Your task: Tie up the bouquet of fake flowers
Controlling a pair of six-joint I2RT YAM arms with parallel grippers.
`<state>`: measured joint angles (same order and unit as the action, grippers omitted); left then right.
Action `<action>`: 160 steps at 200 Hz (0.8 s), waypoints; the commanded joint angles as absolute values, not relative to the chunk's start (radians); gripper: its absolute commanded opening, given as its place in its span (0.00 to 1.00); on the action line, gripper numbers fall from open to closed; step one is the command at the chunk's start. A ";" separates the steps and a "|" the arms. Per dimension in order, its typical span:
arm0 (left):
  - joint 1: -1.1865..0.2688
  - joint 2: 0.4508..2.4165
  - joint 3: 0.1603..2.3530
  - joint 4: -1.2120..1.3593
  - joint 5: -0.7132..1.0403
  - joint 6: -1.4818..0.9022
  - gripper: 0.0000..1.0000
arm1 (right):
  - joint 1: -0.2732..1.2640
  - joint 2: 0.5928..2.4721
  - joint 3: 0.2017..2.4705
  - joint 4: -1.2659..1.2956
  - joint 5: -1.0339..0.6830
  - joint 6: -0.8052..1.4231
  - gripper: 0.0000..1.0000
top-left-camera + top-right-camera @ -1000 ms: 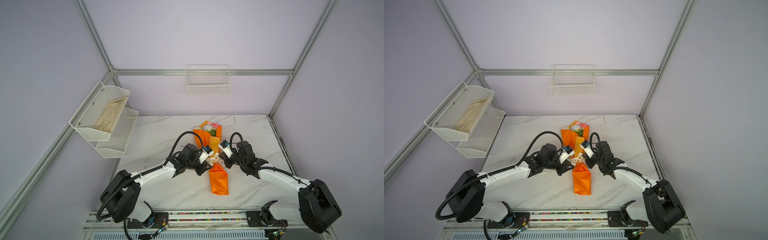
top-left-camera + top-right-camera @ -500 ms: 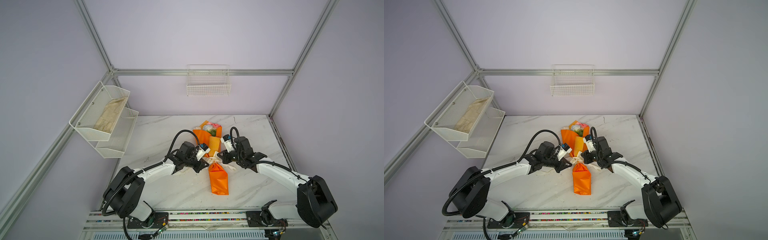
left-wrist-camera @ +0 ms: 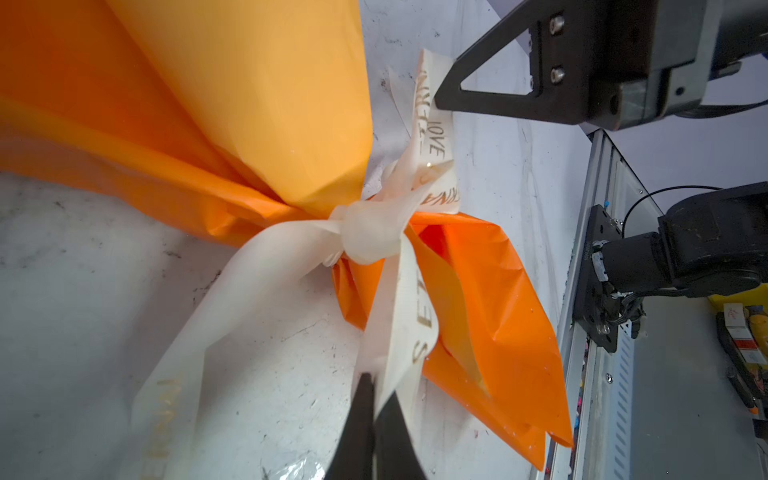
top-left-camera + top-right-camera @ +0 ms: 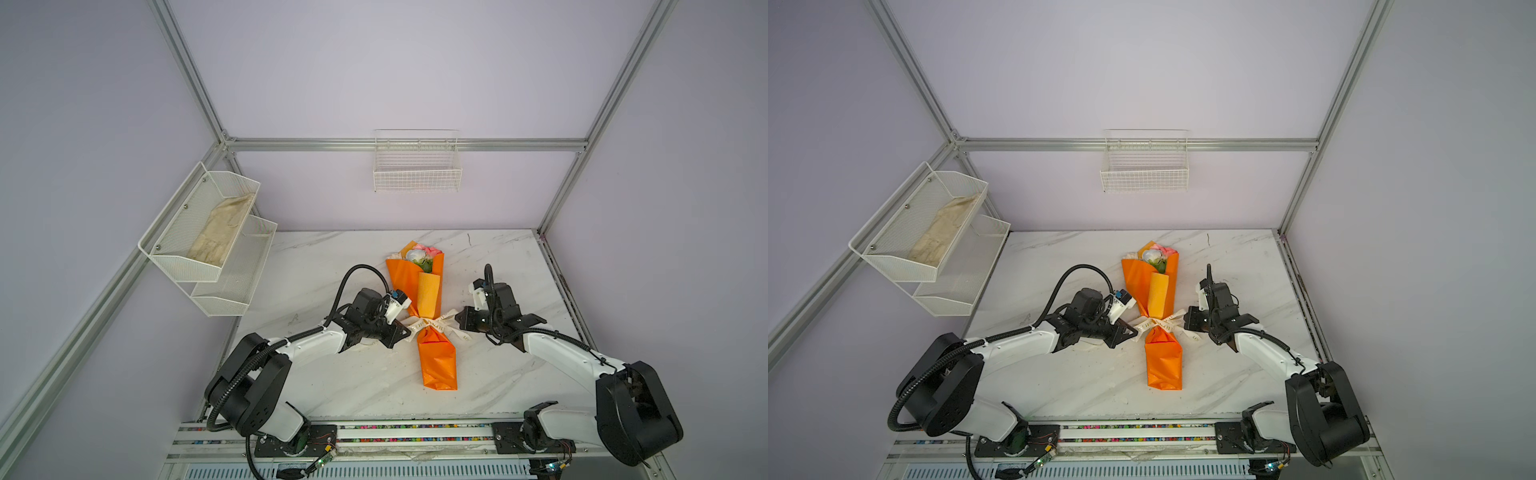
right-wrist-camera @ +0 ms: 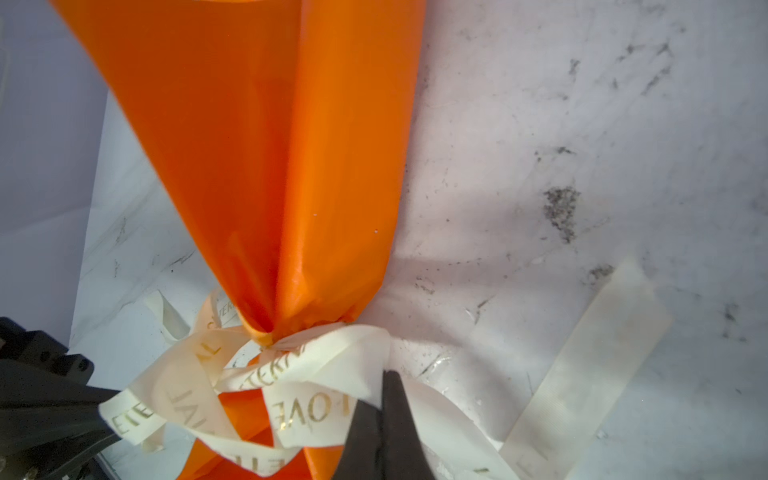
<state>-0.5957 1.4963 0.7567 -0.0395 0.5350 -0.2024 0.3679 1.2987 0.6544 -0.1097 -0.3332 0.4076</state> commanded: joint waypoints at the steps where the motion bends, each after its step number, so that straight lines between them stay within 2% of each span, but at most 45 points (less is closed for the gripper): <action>1: -0.580 1.457 0.703 0.017 0.527 -0.251 0.00 | 0.365 1.310 0.632 -0.117 -0.324 0.412 0.00; 66: -0.552 1.463 0.681 -0.055 0.466 -0.281 0.00 | 0.361 1.291 0.612 -0.149 -0.208 0.502 0.00; 120: -0.537 1.490 0.641 -0.016 0.567 -0.336 0.00 | 0.354 1.258 0.539 -0.156 -0.172 0.616 0.00; 160: -0.498 1.455 0.632 -0.048 0.506 -0.357 0.00 | 0.339 1.270 0.569 -0.156 -0.097 0.619 0.00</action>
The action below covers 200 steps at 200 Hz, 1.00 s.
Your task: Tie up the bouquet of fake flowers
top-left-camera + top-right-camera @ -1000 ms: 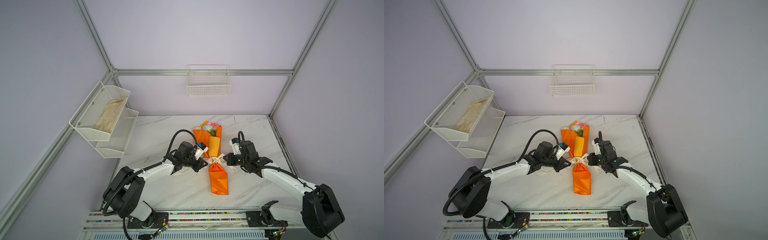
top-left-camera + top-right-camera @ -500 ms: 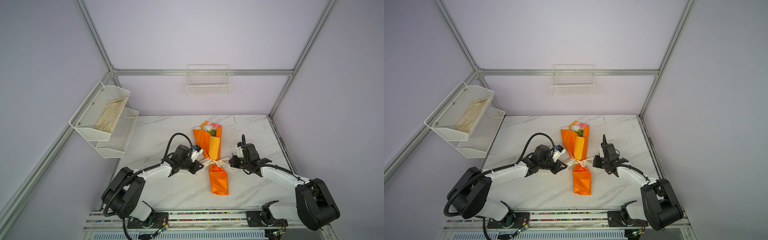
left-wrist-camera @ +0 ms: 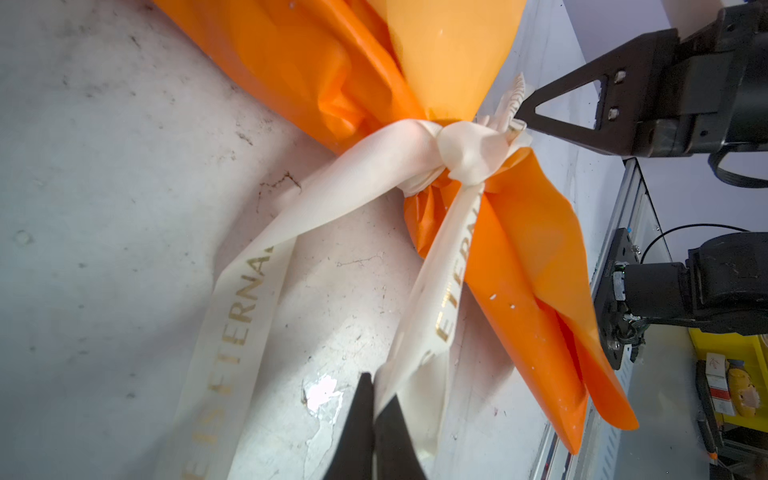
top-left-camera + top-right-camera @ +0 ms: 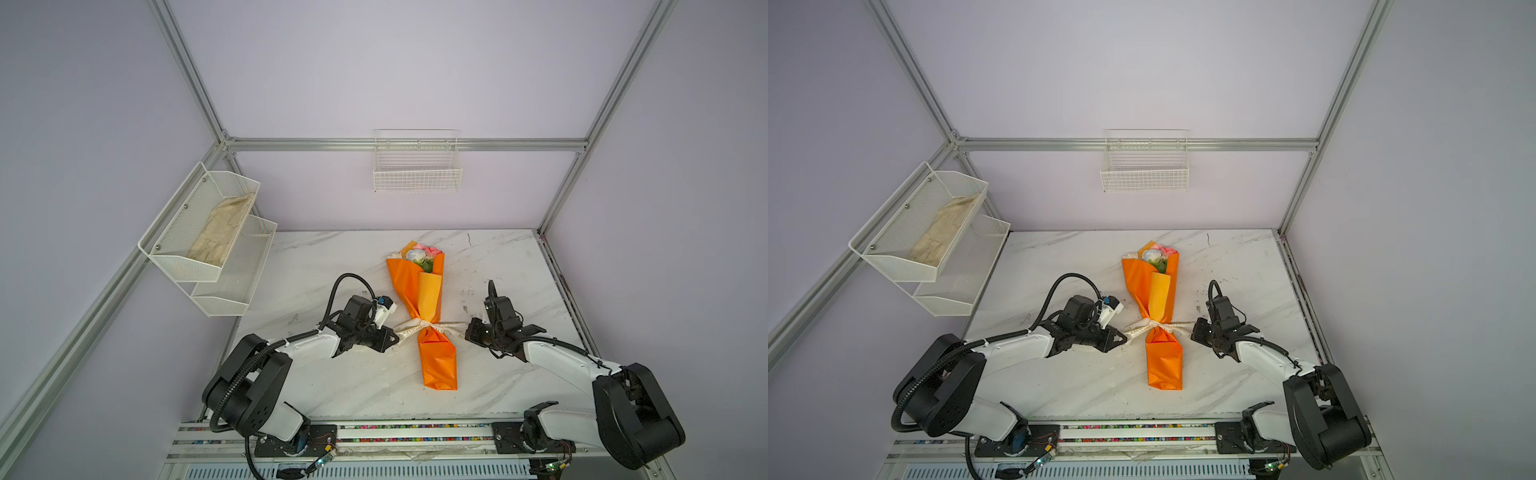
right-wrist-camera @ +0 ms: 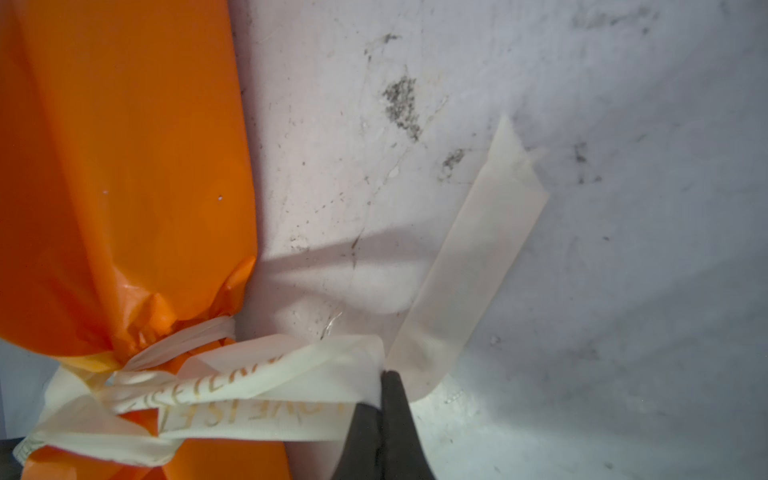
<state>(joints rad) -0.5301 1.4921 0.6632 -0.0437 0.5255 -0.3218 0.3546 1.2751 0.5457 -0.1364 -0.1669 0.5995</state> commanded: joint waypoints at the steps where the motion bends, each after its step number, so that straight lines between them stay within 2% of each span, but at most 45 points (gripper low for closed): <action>1: -0.497 1.453 0.632 -0.048 0.505 -0.357 0.00 | 0.338 1.271 0.572 -0.157 -0.096 0.617 0.00; 74: -0.396 1.437 0.654 -0.137 0.452 -0.367 0.00 | 0.305 1.339 0.710 -0.202 -0.065 0.479 0.00; 130: -0.333 1.424 0.669 -0.217 0.434 -0.344 0.00 | 0.268 1.333 0.737 -0.272 0.044 0.449 0.00; 151: -0.311 1.424 0.672 -0.248 0.418 -0.349 0.00 | 0.239 1.333 0.719 -0.267 0.036 0.457 0.00; 179: -0.305 1.423 0.685 -0.242 0.481 -0.338 0.00 | 0.232 1.350 0.726 -0.251 0.001 0.420 0.00; 200: -0.307 1.442 0.712 -0.216 0.579 -0.321 0.00 | 0.233 1.368 0.726 -0.216 -0.132 0.355 0.00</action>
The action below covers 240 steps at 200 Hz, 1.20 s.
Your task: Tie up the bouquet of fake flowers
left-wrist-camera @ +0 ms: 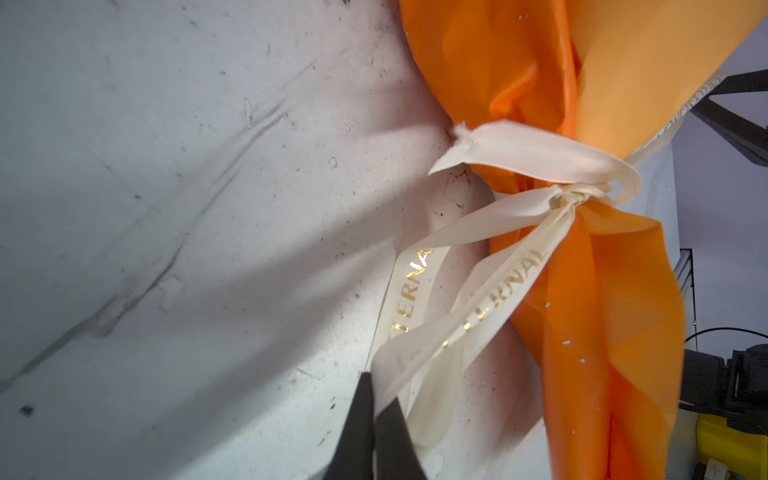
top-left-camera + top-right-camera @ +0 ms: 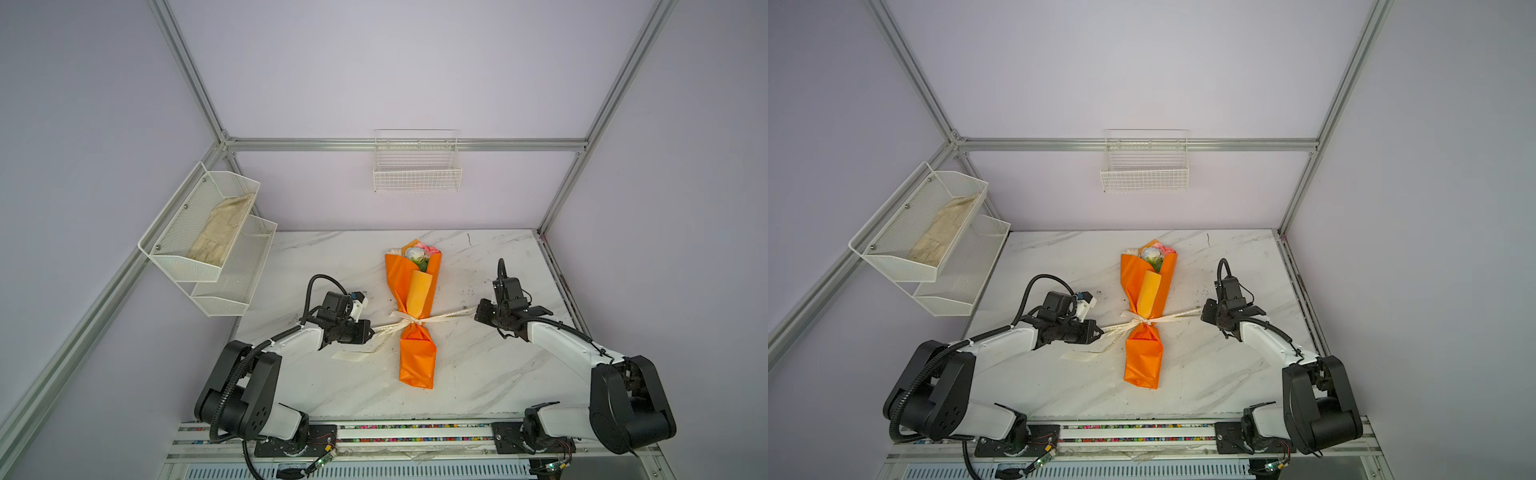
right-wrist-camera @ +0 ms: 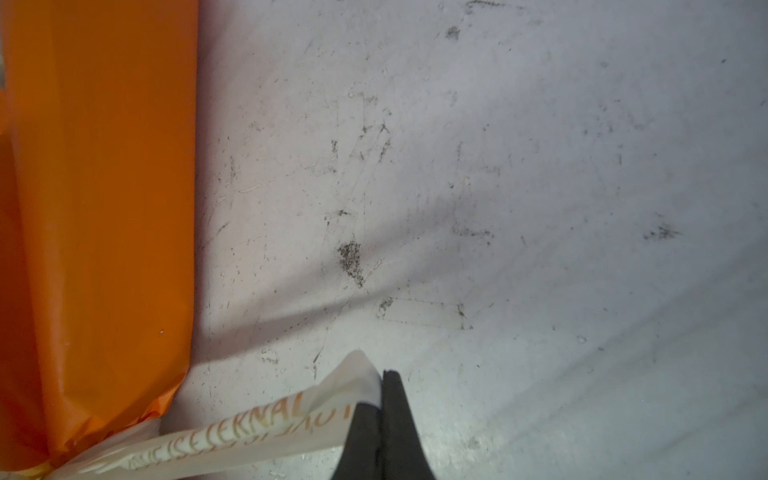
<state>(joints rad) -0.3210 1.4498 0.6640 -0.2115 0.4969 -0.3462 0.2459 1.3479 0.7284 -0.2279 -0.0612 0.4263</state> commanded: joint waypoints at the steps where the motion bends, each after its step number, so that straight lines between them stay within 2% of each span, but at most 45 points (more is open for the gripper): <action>1: -0.307 1.443 0.713 -0.216 0.581 -0.321 0.00 | 0.233 1.368 0.726 -0.217 -0.135 0.351 0.00; 17: -0.307 1.449 0.727 -0.214 0.602 -0.316 0.00 | 0.232 1.399 0.726 -0.229 -0.225 0.335 0.02; 27: -0.307 1.448 0.732 -0.215 0.603 -0.314 0.00 | 0.232 1.402 0.724 -0.253 -0.221 0.370 0.20; 34: -0.307 1.447 0.733 -0.215 0.605 -0.313 0.00 | 0.232 1.397 0.728 -0.279 -0.196 0.401 0.26; 47: -0.307 1.441 0.733 -0.212 0.613 -0.317 0.00 | 0.232 1.342 0.732 -0.314 -0.133 0.436 0.30; 64: -0.308 1.436 0.733 -0.207 0.617 -0.319 0.00 | 0.234 1.248 0.732 -0.270 -0.228 0.454 0.35; 82: -0.307 1.436 0.736 -0.200 0.625 -0.321 0.00 | 0.289 1.176 0.739 -0.185 -0.369 0.512 0.36; 98: -0.307 1.441 0.739 -0.202 0.626 -0.320 0.00 | 0.448 1.180 0.776 -0.135 -0.361 0.499 0.36; 118: -0.307 1.445 0.738 -0.198 0.630 -0.328 0.00 | 0.641 1.284 0.869 -0.137 -0.295 0.422 0.34; 139: -0.307 1.448 0.738 -0.197 0.640 -0.332 0.00 | 0.744 1.454 0.987 -0.198 -0.228 0.355 0.31; 184: -0.306 1.447 0.739 -0.195 0.648 -0.345 0.00 | 0.805 1.657 1.130 -0.284 -0.089 0.270 0.31; 240: -0.308 1.446 0.743 -0.193 0.657 -0.351 0.00 | 0.812 1.703 1.214 -0.308 -0.036 0.212 0.32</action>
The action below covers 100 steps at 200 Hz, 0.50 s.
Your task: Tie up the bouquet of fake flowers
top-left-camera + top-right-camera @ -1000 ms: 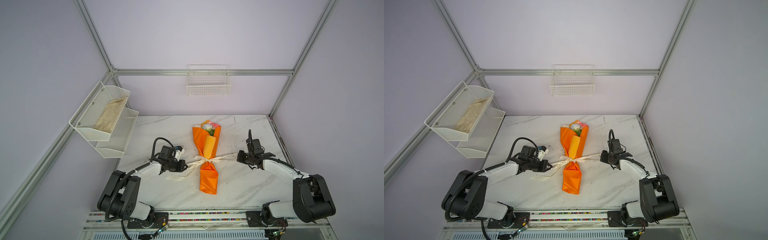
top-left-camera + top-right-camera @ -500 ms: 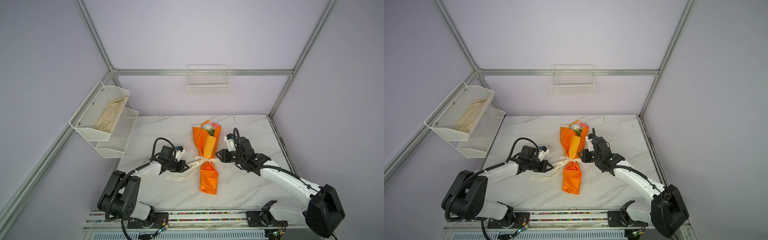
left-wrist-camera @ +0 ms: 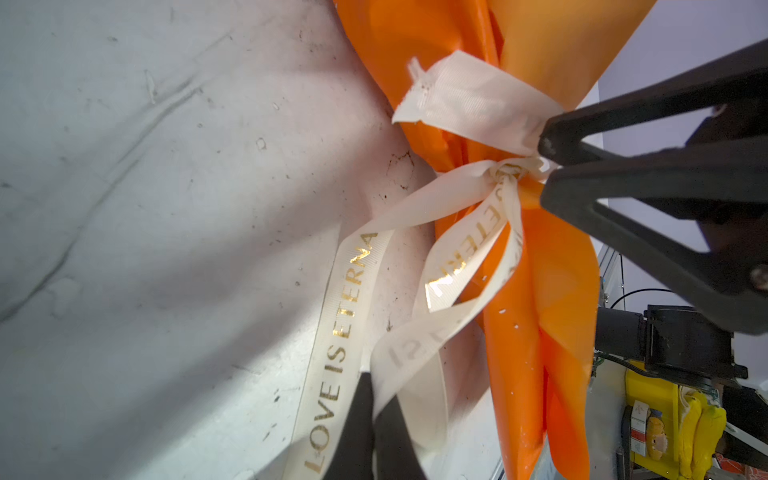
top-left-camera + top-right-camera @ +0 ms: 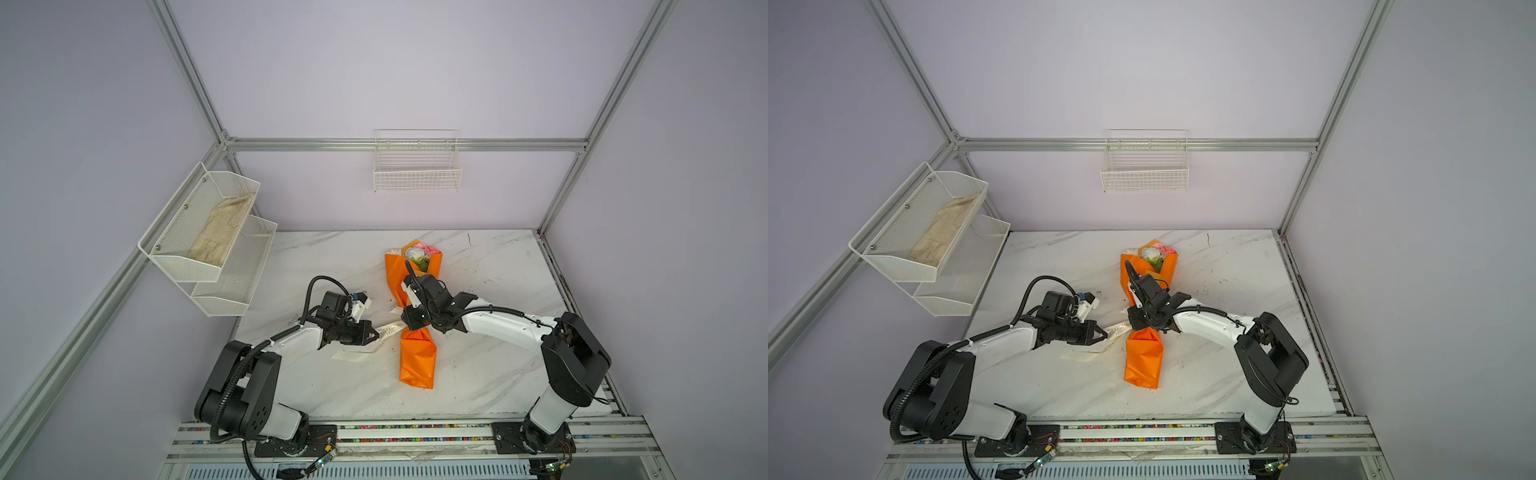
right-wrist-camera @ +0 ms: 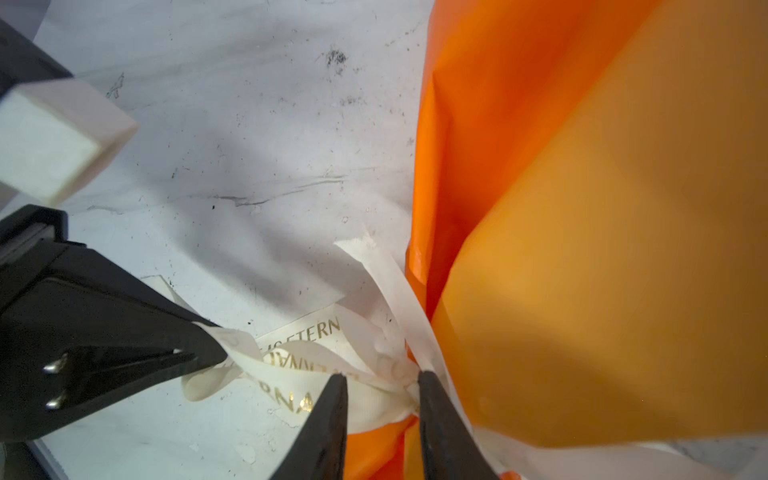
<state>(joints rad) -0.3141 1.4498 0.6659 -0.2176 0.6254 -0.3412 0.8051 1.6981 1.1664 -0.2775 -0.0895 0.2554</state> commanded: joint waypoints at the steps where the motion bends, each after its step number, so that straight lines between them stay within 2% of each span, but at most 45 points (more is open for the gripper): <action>1: -0.308 1.447 0.743 -0.194 0.657 -0.351 0.00 | 0.813 1.704 1.214 -0.309 -0.035 0.212 0.32; 68: -0.308 1.446 0.746 -0.192 0.658 -0.353 0.00 | 0.813 1.781 1.253 -0.380 -0.020 0.169 0.32; 91: -0.308 1.450 0.747 -0.193 0.658 -0.353 0.00 | 0.813 1.791 1.270 -0.395 -0.018 0.155 0.20; 100: -0.308 1.451 0.749 -0.193 0.658 -0.354 0.00 | 0.812 1.780 1.276 -0.397 -0.017 0.155 0.10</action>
<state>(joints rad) -0.3141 1.4498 0.6659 -0.2176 0.6315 -0.3489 0.8078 1.7943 1.2377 -0.3504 -0.0383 0.1814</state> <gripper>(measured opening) 0.047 0.196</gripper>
